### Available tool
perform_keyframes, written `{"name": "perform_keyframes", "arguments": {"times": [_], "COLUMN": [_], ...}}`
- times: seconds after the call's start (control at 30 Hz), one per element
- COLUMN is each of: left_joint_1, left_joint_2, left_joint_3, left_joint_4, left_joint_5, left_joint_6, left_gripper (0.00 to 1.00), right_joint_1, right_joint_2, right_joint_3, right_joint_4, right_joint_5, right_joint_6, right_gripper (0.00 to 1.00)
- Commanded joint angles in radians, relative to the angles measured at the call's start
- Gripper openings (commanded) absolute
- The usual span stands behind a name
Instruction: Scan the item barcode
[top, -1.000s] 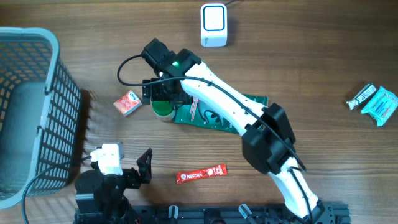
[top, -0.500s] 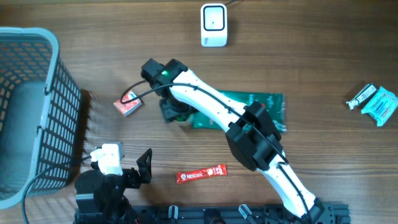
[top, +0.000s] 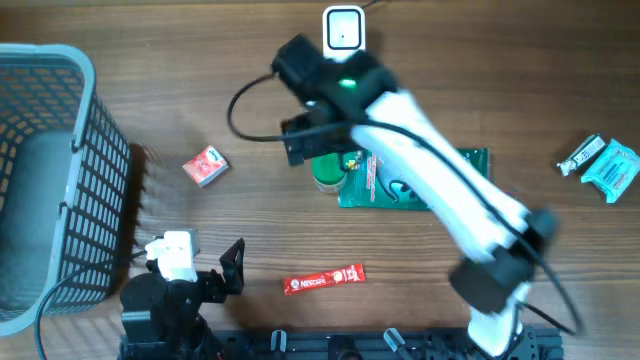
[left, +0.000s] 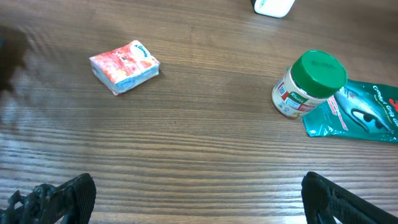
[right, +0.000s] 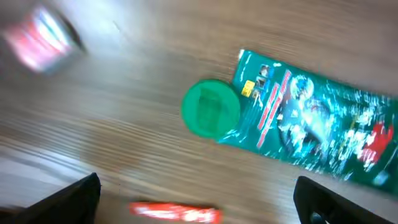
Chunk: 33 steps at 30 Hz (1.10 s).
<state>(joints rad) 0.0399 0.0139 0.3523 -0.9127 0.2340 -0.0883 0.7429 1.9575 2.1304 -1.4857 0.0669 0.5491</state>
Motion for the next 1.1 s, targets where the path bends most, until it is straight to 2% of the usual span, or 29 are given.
{"name": "perform_keyframes", "arguments": {"times": [0.0,0.07,0.13,0.2,0.23,0.27,0.3,0.33,0.4,0.5,0.77,0.9,1.07], "left_joint_1": [0.004,0.004,0.004,0.004,0.004,0.004,0.004,0.004,0.004,0.004,0.004,0.004,0.004], "left_joint_2": [-0.007,-0.007,-0.007,-0.007,-0.007,-0.007,-0.007,-0.007,-0.007,-0.007,-0.007,-0.007,-0.007], "left_joint_3": [-0.003,-0.003,-0.003,-0.003,-0.003,-0.003,-0.003,-0.003,-0.003,-0.003,-0.003,-0.003,-0.003], "left_joint_4": [0.005,0.005,0.005,0.005,0.005,0.005,0.005,0.005,0.005,0.005,0.005,0.005,0.005], "left_joint_5": [0.008,0.008,0.008,0.008,0.008,0.008,0.008,0.008,0.008,0.008,0.008,0.008,0.008], "left_joint_6": [0.005,0.005,0.005,0.005,0.005,0.005,0.005,0.005,0.005,0.005,0.005,0.005,0.005], "left_gripper": [1.00,1.00,1.00,1.00,1.00,1.00,1.00,1.00,1.00,1.00,1.00,1.00,1.00], "right_joint_1": [-0.004,-0.004,-0.004,-0.004,-0.005,-0.005,-0.005,-0.005,-0.005,-0.005,-0.029,-0.080,-0.084], "right_joint_2": [-0.096,-0.099,-0.098,-0.095,-0.095,-0.095,-0.095,-0.093,-0.080,-0.047,0.128,0.195,0.203], "right_joint_3": [0.012,0.010,0.002,-0.016,-0.043,-0.070,-0.115,-0.166,-0.265,-0.369,-0.376,-0.376,-0.377], "right_joint_4": [0.007,0.059,0.059,0.003,-0.079,-0.117,-0.108,-0.059,0.089,0.220,0.286,0.307,0.333], "right_joint_5": [-0.047,0.008,0.003,0.002,-0.003,-0.014,-0.016,-0.016,-0.022,-0.049,-0.094,-0.124,-0.124], "right_joint_6": [0.454,0.494,0.628,0.882,1.167,1.336,1.448,1.478,1.473,1.485,1.491,1.386,1.283], "right_gripper": [1.00,0.96,1.00,1.00,1.00,1.00,1.00,1.00,1.00,0.99,1.00,1.00,0.92]}}
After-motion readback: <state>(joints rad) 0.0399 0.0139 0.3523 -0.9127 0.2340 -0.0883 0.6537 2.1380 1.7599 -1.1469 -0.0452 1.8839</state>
